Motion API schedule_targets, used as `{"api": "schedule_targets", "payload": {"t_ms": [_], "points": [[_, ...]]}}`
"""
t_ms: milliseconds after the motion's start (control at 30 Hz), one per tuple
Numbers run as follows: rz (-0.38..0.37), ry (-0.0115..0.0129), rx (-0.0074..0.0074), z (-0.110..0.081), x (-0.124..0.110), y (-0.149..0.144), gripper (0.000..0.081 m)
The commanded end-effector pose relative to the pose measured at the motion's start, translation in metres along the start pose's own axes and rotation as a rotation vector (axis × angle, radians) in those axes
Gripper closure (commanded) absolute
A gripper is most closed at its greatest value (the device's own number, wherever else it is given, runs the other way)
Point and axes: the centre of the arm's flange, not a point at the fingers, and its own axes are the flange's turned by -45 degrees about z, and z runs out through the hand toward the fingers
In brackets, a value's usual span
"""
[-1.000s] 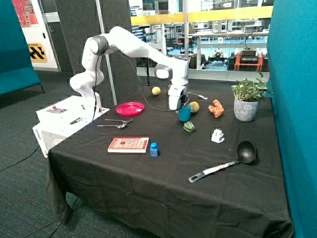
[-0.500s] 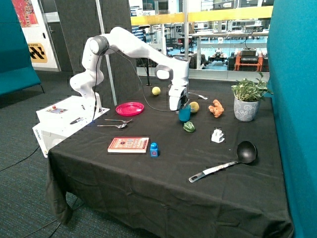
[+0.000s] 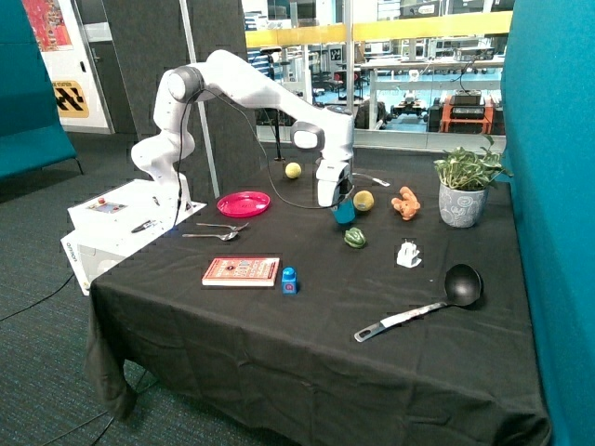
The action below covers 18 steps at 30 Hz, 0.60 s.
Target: Set the table
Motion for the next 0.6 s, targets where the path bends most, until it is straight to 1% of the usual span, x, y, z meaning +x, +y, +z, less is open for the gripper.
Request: {"api": "schedule_targets", "payload": {"t_ms": [0,267,567], "points": [[-0.009,0.0047,0.0010,0.002,-0.006,-0.002,0.0808],[-0.014,0.0047,0.0009,-0.001,-0.014,-0.005,0.0808],[-0.022,0.0047,0.0009,-0.010,-0.021,-0.006,0.0808]]}}
